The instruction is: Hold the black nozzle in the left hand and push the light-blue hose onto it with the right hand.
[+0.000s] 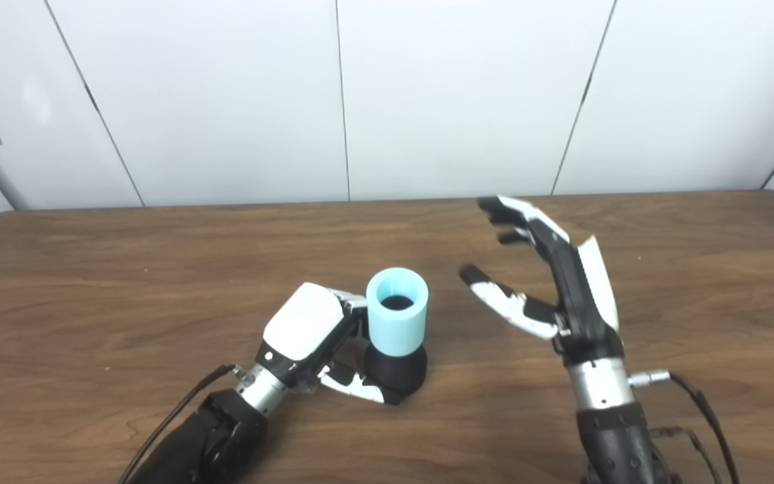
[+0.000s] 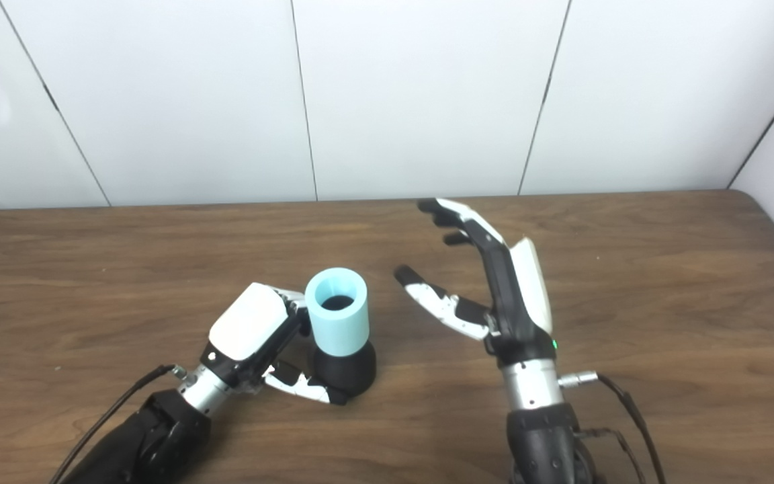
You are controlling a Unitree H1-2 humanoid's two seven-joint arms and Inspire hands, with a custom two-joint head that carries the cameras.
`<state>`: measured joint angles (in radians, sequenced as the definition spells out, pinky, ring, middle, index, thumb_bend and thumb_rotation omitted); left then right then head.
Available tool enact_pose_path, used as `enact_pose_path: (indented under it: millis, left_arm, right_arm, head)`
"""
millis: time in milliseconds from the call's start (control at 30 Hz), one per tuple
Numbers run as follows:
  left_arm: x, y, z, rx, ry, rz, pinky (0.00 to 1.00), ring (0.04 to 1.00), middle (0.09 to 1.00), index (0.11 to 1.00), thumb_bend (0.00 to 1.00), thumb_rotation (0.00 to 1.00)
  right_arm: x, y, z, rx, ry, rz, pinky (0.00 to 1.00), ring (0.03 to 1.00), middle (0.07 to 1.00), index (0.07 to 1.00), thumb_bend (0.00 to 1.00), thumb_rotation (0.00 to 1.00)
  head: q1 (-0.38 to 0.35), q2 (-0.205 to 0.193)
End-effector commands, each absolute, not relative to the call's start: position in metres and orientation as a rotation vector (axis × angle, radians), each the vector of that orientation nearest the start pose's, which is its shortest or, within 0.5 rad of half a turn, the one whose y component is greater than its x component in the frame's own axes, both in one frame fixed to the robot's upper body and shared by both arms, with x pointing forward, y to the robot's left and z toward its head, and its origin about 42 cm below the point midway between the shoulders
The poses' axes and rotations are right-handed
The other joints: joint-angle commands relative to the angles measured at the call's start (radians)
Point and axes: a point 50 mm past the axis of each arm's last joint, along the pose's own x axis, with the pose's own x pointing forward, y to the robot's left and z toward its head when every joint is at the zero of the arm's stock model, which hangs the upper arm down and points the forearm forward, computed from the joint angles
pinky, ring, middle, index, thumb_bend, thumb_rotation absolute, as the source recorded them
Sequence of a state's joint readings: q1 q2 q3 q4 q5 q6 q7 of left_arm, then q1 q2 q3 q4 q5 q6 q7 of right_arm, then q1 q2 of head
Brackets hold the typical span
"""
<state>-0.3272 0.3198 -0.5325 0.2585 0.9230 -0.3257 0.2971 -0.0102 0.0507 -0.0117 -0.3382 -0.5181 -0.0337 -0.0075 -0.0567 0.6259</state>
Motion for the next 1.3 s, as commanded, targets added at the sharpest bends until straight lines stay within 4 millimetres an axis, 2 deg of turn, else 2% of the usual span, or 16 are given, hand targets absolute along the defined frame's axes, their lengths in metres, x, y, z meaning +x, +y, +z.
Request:
enact_pose_path:
  millis: [0, 67, 167, 233, 300, 433, 667, 800, 933, 1033, 1067, 1133, 1167, 1200, 1233, 1267]
  left_arm:
    - [0.283, 0.17, 0.035, 1.252, -0.382, -0.608, 0.56, 0.654, 0.683, 0.659, 0.9, 0.04]
    - [0.283, 0.17, 0.035, 1.281, -0.366, -0.594, 0.65, 0.729, 0.745, 0.722, 0.97, 0.07]
    - [0.283, 0.17, 0.035, 1.308, -0.336, -0.58, 0.74, 0.819, 0.827, 0.813, 1.0, 0.13]
    - [0.284, 0.17, 0.036, 1.323, -0.315, -0.582, 0.76, 0.844, 0.854, 0.842, 1.0, 0.15]
    - [0.285, 0.17, 0.037, 1.335, -0.294, -0.588, 0.81, 0.881, 0.892, 0.892, 1.0, 0.24]
    - [0.288, 0.172, 0.042, 1.336, -0.267, -0.573, 0.85, 0.911, 0.915, 0.917, 1.0, 0.29]
    - [0.298, 0.178, 0.09, 1.222, -0.259, -0.511, 0.93, 0.97, 0.973, 0.984, 1.0, 0.43]
    - [0.299, 0.191, 0.112, 1.147, -0.22, -0.521, 0.99, 0.996, 0.996, 1.0, 1.0, 0.47]
    - [0.292, 0.211, 0.136, 1.059, -0.187, -0.562, 1.0, 1.0, 1.0, 1.0, 1.0, 0.47]
    - [0.286, 0.231, 0.145, 0.941, -0.187, -0.562, 0.98, 0.992, 0.997, 1.0, 1.0, 0.45]
    - [0.284, 0.24, 0.147, 0.905, -0.187, -0.549, 0.92, 0.967, 0.984, 0.994, 1.0, 0.47]
    - [0.28, 0.254, 0.15, 0.873, -0.195, -0.514, 0.85, 0.945, 0.971, 0.978, 1.0, 0.57]
    - [0.278, 0.259, 0.15, 0.868, -0.203, -0.486, 0.83, 0.922, 0.951, 0.944, 0.86, 0.73]
    - [0.277, 0.263, 0.15, 0.866, -0.209, -0.468, 0.83, 0.912, 0.94, 0.927, 0.75, 0.83]
    - [0.276, 0.266, 0.149, 0.851, -0.219, -0.441, 0.83, 0.907, 0.934, 0.919, 0.69, 0.88]
    - [0.276, 0.267, 0.148, 0.824, -0.229, -0.408, 0.83, 0.898, 0.923, 0.904, 0.58, 0.93]
  right_arm:
    - [0.277, -0.202, 0.196, -0.437, -0.4, -0.137, 0.67, 0.777, 0.789, 0.752, 0.42, 0.46]
    - [0.278, -0.206, 0.184, -0.45, -0.371, -0.133, 0.68, 0.782, 0.793, 0.756, 0.43, 0.46]
    - [0.281, -0.21, 0.175, -0.461, -0.352, -0.127, 0.69, 0.789, 0.796, 0.757, 0.44, 0.49]
    - [0.283, -0.211, 0.172, -0.456, -0.339, -0.125, 0.7, 0.794, 0.799, 0.758, 0.45, 0.5]
    - [0.284, -0.213, 0.168, -0.459, -0.326, -0.124, 0.71, 0.806, 0.809, 0.769, 0.46, 0.49]
    - [0.287, -0.214, 0.165, -0.461, -0.316, -0.126, 0.72, 0.812, 0.815, 0.777, 0.47, 0.49]
    - [0.288, -0.217, 0.163, -0.452, -0.295, -0.129, 0.71, 0.808, 0.817, 0.784, 0.46, 0.5]
    - [0.289, -0.22, 0.161, -0.448, -0.292, -0.125, 0.7, 0.804, 0.814, 0.785, 0.46, 0.48]
    - [0.291, -0.221, 0.158, -0.428, -0.284, -0.126, 0.71, 0.808, 0.817, 0.787, 0.48, 0.47]
    - [0.293, -0.221, 0.157, -0.424, -0.288, -0.122, 0.71, 0.805, 0.815, 0.786, 0.49, 0.49]
    - [0.293, -0.222, 0.157, -0.423, -0.289, -0.123, 0.71, 0.806, 0.815, 0.787, 0.49, 0.49]
    - [0.295, -0.222, 0.156, -0.423, -0.289, -0.122, 0.71, 0.802, 0.812, 0.785, 0.49, 0.48]
    - [0.295, -0.223, 0.156, -0.424, -0.289, -0.123, 0.69, 0.797, 0.81, 0.784, 0.49, 0.48]
    - [0.296, -0.223, 0.155, -0.425, -0.288, -0.123, 0.68, 0.789, 0.806, 0.782, 0.49, 0.49]
    - [0.296, -0.223, 0.155, -0.416, -0.284, -0.124, 0.67, 0.784, 0.804, 0.781, 0.49, 0.49]
    - [0.296, -0.223, 0.155, -0.405, -0.282, -0.125, 0.66, 0.762, 0.799, 0.781, 0.49, 0.48]
  head:
    - [-0.002, 0.002]
    - [-0.002, 0.002]
    - [0.001, 0.003]
    - [0.003, 0.003]
    - [0.003, 0.003]
    - [0.001, 0.0]
    - [0.001, -0.003]
    - [0.008, -0.002]
    - [0.009, -0.004]
    - [0.011, -0.006]
    - [0.013, -0.009]
    - [0.012, -0.012]
    - [0.01, -0.013]
    - [0.01, -0.014]
    - [0.011, -0.015]
    - [0.014, -0.017]
